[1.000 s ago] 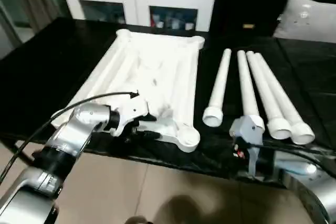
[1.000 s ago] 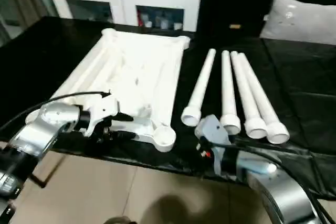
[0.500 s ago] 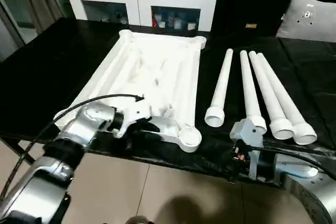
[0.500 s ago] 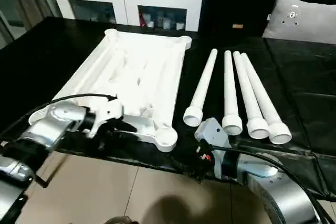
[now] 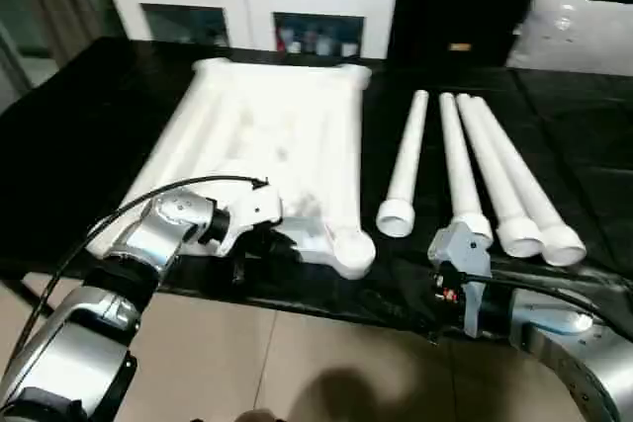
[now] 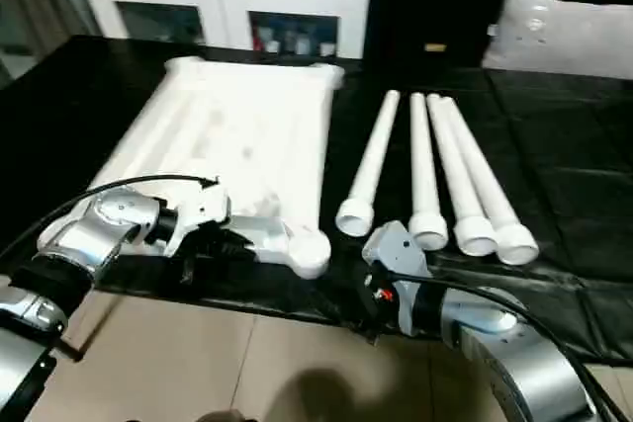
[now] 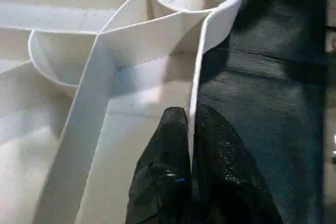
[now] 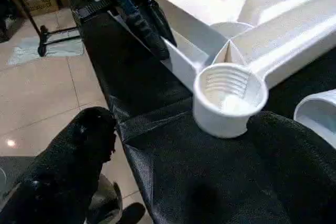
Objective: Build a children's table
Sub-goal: Move table base
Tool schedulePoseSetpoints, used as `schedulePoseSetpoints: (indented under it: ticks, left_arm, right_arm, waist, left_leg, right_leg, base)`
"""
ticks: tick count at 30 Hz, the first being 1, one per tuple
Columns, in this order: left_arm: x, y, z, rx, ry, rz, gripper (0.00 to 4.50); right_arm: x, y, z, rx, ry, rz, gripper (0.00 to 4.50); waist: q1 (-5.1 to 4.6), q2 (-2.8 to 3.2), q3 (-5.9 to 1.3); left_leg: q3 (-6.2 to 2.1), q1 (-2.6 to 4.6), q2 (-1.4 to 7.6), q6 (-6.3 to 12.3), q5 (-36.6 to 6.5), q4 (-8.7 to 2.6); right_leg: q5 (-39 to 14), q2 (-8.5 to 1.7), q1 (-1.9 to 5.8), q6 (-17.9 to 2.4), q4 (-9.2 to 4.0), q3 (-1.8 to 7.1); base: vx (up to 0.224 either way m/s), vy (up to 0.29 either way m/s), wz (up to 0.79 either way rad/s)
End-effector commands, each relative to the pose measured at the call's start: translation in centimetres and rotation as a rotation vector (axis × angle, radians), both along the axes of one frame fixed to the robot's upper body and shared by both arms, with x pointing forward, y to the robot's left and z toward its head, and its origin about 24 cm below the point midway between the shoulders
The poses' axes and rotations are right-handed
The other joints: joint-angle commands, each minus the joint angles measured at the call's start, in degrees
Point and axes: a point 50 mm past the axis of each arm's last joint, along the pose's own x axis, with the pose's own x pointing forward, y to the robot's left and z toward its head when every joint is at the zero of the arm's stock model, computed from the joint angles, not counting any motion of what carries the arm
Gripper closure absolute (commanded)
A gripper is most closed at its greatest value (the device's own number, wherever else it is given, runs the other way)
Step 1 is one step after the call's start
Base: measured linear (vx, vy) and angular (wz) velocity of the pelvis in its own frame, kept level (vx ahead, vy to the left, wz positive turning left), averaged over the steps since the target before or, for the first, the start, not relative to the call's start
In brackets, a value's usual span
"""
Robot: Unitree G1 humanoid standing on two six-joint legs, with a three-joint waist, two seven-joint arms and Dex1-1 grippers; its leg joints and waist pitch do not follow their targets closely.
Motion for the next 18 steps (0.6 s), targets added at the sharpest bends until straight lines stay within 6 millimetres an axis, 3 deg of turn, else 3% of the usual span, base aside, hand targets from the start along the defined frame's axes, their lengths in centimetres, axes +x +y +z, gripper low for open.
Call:
schedulePoseSetpoints:
  ticks: [1,4,5,7,11,13,14,18]
  left_arm:
    - [0.8,1.1,0.6,0.010,-0.046,0.079,4.48]
    - [0.9,1.1,0.7,-0.004,-0.088,0.079,4.48]
    - [0.9,1.1,0.7,-0.007,-0.095,0.080,4.48]
    - [0.9,0.9,0.8,-0.031,-0.123,0.081,4.48]
    - [0.7,-0.1,1.0,-0.118,-0.140,0.052,4.48]
    - [0.5,-0.7,1.1,-0.149,-0.142,0.024,4.06]
    - [0.3,-1.0,0.9,-0.159,-0.143,0.006,3.95]
    - [-0.3,-1.8,0.4,-0.168,-0.163,-0.032,3.95]
  right_arm:
    - [0.3,0.2,0.2,-0.018,-0.018,0.000,0.00]
    - [0.3,0.2,0.2,-0.021,-0.023,-0.007,0.00]
    - [0.3,0.2,0.2,-0.022,-0.025,-0.009,0.00]
    - [0.3,0.1,0.2,-0.023,-0.026,-0.016,0.00]
    - [0.1,0.0,0.1,0.004,-0.007,-0.048,0.00]
    - [0.2,0.0,0.1,0.012,-0.012,-0.064,0.00]
    - [0.3,0.0,0.1,0.011,-0.016,-0.076,0.00]
    - [0.5,0.1,0.0,0.005,-0.034,-0.100,0.00]
  waist:
    - [0.35,-0.55,-3.44]
    - [0.22,-0.28,-3.86]
    - [0.04,-0.38,-4.09]
    - [0.00,-0.18,-3.93]
    - [0.36,-0.38,-3.87]
    - [0.63,-0.29,-3.85]
    - [0.64,-0.52,-3.85]
    - [0.88,-0.56,-3.68]
  left_leg:
    - [-2.58,0.48,6.27,4.27,-4.6,-3.62]
    - [-2.72,0.44,6.44,4.88,-3.3,-3.38]
    - [-2.72,0.33,6.51,5.46,-2.4,-3.22]
    - [-2.63,0.30,6.38,6.14,-3.4,-3.11]
    - [-2.62,0.45,6.74,5.90,-4.2,-3.30]
    - [-2.56,0.61,6.87,5.61,-4.9,-3.34]
    - [-2.57,0.58,6.93,5.46,-5.0,-3.41]
    - [-2.38,0.51,6.83,4.79,-6.0,-3.53]
  right_leg:
    - [1.6,-9.44,1.72,-7.9,-4.89,4.25]
    - [6.3,-9.38,1.70,-8.1,-4.22,4.14]
    - [10.0,-9.27,1.66,-8.4,-3.69,4.09]
    - [11.8,-9.49,1.52,-8.7,-3.77,3.99]
    - [9.8,-9.49,1.44,-8.9,-3.90,3.93]
    - [9.1,-9.68,1.19,-9.5,-3.88,4.02]
    - [8.8,-9.76,1.30,-9.6,-3.83,3.99]
    - [6.7,-9.76,1.23,-9.8,-4.00,4.01]
  base:
    - [0.000,0.000,0.00]
    - [0.000,0.000,0.00]
    - [0.000,0.000,0.00]
    - [0.000,0.000,0.00]
    - [0.000,0.000,0.00]
    - [0.000,0.000,0.00]
    - [0.000,0.000,0.00]
    - [0.000,0.000,0.00]
